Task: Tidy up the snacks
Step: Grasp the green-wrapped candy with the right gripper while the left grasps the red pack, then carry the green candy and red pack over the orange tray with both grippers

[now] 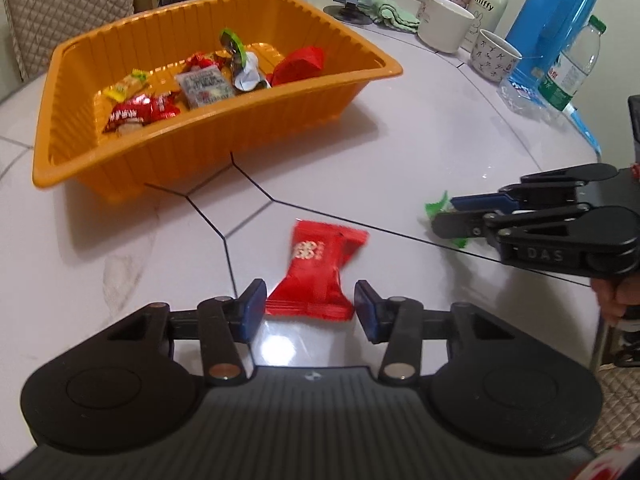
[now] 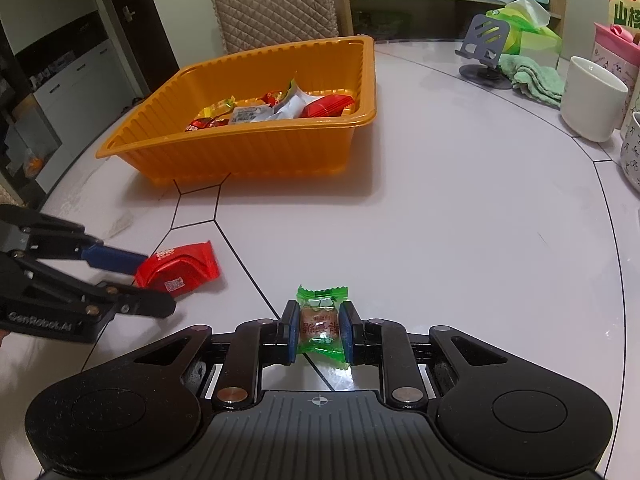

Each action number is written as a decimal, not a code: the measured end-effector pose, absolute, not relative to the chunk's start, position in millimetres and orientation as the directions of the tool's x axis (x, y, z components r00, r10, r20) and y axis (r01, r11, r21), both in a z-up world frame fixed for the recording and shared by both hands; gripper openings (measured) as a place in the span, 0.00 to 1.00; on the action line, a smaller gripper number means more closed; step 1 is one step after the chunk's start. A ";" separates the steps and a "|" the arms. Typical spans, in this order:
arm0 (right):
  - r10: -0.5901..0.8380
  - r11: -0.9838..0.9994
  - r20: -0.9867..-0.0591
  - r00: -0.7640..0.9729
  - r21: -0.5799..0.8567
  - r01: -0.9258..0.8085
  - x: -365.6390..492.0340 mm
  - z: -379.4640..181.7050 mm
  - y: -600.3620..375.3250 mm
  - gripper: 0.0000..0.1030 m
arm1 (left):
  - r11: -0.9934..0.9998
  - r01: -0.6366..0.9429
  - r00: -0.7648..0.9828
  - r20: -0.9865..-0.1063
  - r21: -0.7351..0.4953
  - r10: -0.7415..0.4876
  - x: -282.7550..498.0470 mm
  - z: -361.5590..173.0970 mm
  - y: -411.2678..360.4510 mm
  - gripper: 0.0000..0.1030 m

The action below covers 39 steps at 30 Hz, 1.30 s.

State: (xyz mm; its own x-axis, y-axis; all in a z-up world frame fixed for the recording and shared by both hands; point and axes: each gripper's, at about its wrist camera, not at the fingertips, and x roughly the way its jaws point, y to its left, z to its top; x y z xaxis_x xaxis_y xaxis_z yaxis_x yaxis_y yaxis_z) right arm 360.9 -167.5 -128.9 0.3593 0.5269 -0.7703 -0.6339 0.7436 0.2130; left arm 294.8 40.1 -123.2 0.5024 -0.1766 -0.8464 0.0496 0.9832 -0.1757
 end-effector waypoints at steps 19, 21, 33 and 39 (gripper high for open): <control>0.505 0.754 -0.782 0.366 0.193 -0.628 358.1 -128.3 -162.7 0.21 | 0.981 -0.025 0.520 -0.840 -0.192 -0.151 319.8 -118.4 40.6 0.63; 0.502 0.758 -0.784 0.366 0.195 -0.623 359.0 -128.0 -162.2 0.22 | 0.984 -0.017 0.520 -0.842 -0.175 -0.141 323.6 -119.1 38.2 0.59; 0.486 0.760 -0.788 0.377 0.168 -0.627 355.7 -128.4 -158.6 0.22 | 0.988 -0.037 0.506 -0.855 -0.150 -0.110 328.0 -123.6 34.5 0.24; 0.476 0.758 -0.788 0.390 0.144 -0.636 352.9 -128.9 -156.4 0.22 | 0.983 -0.082 0.505 -0.857 -0.164 -0.101 320.2 -122.6 38.4 0.23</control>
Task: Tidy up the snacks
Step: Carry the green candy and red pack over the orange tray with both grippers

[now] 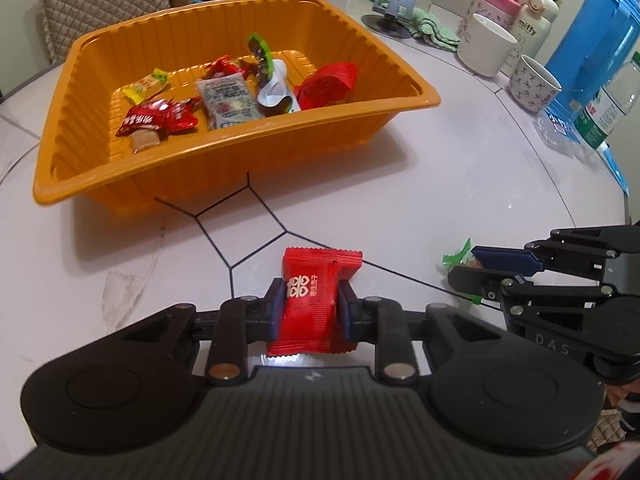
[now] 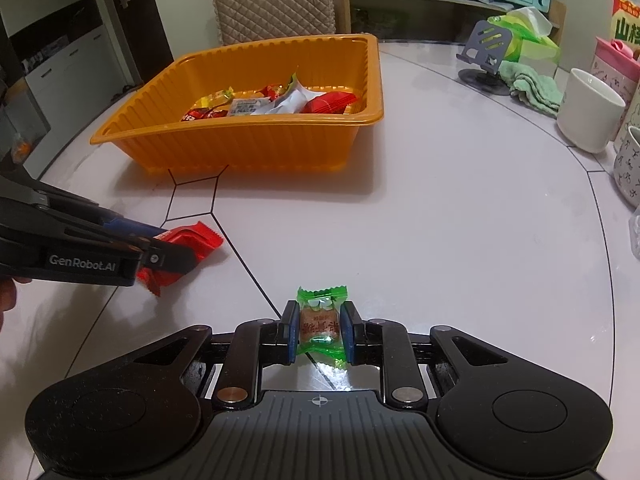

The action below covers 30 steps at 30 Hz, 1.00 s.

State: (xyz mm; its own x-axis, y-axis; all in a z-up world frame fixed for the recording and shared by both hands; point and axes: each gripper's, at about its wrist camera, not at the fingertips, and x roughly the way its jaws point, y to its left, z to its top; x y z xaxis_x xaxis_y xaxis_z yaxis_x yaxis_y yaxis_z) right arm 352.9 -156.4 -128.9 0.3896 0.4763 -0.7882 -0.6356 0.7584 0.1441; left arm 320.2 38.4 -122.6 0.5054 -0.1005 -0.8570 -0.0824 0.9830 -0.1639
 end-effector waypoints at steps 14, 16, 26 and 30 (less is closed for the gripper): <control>0.494 0.735 -0.780 0.385 0.138 -0.664 346.5 -123.7 -154.6 0.20 | 0.972 -0.135 0.536 -0.839 -0.193 -0.092 296.6 -106.4 50.8 0.23; 0.509 0.732 -0.772 0.381 0.156 -0.663 347.2 -118.4 -155.0 0.20 | 0.971 -0.138 0.548 -0.831 -0.197 -0.091 292.8 -100.2 52.7 0.23; 0.590 0.710 -0.714 0.378 0.235 -0.664 354.4 -82.0 -149.6 0.20 | 0.964 -0.160 0.624 -0.778 -0.212 -0.068 284.0 -60.4 68.7 0.23; 0.620 0.693 -0.689 0.376 0.256 -0.674 361.4 -68.2 -143.2 0.20 | 0.962 -0.168 0.663 -0.747 -0.215 -0.051 287.1 -42.8 78.6 0.23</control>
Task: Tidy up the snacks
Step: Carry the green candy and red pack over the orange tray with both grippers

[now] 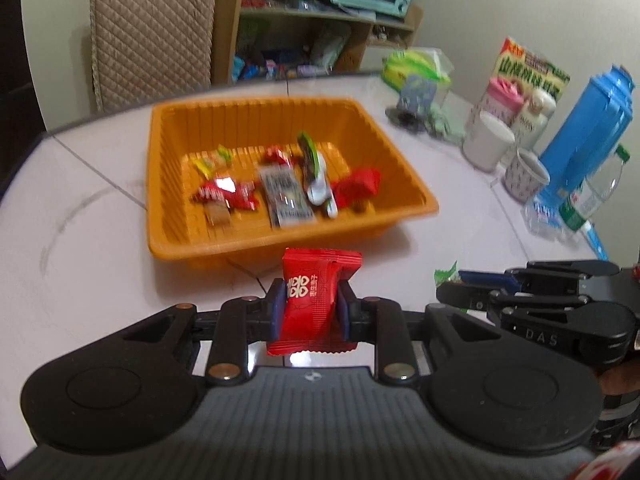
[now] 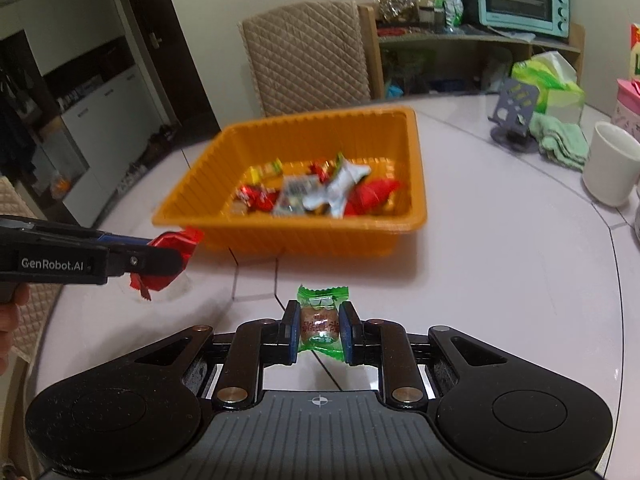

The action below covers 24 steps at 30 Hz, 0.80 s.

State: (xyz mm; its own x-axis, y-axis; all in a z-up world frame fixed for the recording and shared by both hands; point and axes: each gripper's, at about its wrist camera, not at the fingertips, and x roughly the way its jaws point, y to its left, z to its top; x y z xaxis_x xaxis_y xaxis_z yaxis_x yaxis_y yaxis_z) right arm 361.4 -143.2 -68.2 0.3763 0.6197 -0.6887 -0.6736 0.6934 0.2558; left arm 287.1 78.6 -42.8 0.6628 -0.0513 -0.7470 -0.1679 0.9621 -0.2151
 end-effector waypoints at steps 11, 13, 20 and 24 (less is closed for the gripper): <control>0.682 0.677 -0.610 0.404 0.317 -0.665 404.8 -36.5 -118.2 0.20 | 0.966 -0.195 0.712 -0.702 -0.170 0.021 326.3 -16.2 104.0 0.23; 0.685 0.678 -0.601 0.412 0.318 -0.663 414.8 -32.5 -110.5 0.20 | 0.964 -0.204 0.712 -0.701 -0.169 0.027 336.0 -15.6 109.1 0.23; 0.679 0.696 -0.586 0.442 0.320 -0.643 448.6 -27.0 -88.4 0.20 | 0.962 -0.227 0.703 -0.709 -0.148 0.057 368.4 -19.3 121.4 0.23; 0.668 0.706 -0.591 0.451 0.314 -0.635 465.6 -30.5 -76.8 0.20 | 0.960 -0.239 0.694 -0.717 -0.145 0.065 386.5 -23.0 127.5 0.23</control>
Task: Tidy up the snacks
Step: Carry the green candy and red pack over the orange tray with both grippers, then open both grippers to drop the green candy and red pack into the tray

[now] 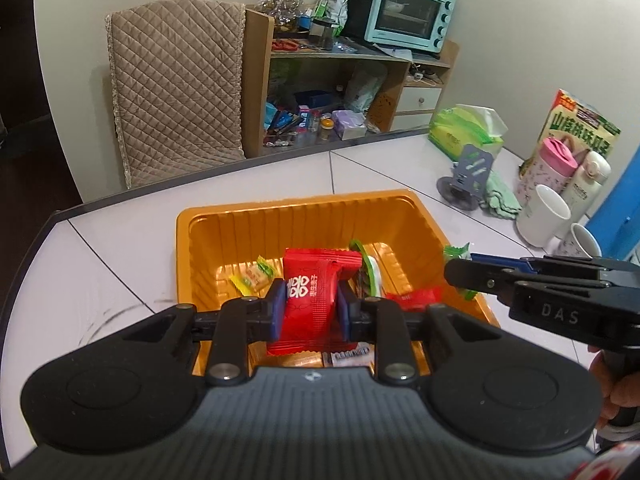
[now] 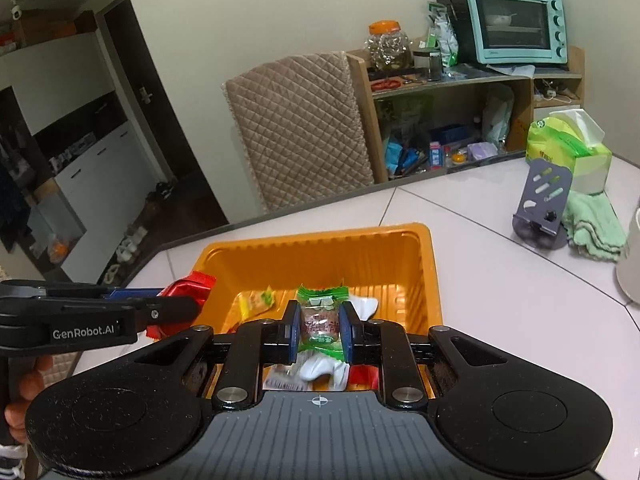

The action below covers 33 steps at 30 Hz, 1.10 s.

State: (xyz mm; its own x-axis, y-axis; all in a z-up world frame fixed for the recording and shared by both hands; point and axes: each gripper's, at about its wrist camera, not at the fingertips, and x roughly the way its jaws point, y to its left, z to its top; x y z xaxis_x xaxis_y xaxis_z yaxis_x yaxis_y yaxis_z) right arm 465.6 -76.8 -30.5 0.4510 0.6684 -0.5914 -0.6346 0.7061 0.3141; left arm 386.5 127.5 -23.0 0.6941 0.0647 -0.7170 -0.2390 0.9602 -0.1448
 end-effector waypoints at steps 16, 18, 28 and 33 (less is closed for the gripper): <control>0.673 0.705 -0.610 0.418 0.361 -0.610 504.5 -51.8 -38.8 0.20 | 0.950 -0.279 0.655 -0.752 -0.143 0.079 437.9 -44.1 152.0 0.23; 0.673 0.705 -0.612 0.415 0.362 -0.610 507.1 -53.9 -36.2 0.20 | 0.949 -0.281 0.651 -0.755 -0.142 0.080 441.8 -46.7 153.9 0.23; 0.673 0.706 -0.617 0.408 0.370 -0.605 513.9 -58.8 -30.9 0.20 | 0.945 -0.296 0.635 -0.767 -0.137 0.087 450.6 -59.5 162.9 0.25; 0.673 0.706 -0.619 0.405 0.372 -0.603 513.5 -60.0 -30.3 0.20 | 0.945 -0.300 0.633 -0.768 -0.132 0.094 450.2 -61.4 166.9 0.31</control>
State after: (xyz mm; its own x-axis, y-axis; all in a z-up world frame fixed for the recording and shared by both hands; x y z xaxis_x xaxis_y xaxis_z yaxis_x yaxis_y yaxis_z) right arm 513.5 -30.2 -60.0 0.4054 0.6729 -0.6188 -0.6030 0.7056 0.3722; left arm 450.2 166.9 -61.4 0.6331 0.0937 -0.7684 -0.2997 0.9449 -0.1316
